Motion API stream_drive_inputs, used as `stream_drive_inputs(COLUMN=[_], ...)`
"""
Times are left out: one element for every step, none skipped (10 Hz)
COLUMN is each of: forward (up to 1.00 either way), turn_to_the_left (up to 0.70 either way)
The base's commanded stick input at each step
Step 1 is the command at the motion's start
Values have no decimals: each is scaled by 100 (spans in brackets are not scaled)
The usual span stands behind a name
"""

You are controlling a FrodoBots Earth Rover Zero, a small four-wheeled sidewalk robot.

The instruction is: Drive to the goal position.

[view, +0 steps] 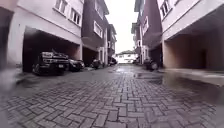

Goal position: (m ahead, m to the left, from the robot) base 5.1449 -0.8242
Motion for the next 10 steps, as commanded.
stream_drive_inputs(forward=[70, 70, 70, 70, 70, 70, 70, 70, 70, 70], turn_to_the_left=[0, 0, 0, 0, 0, 0, 0, 0, 0, 0])
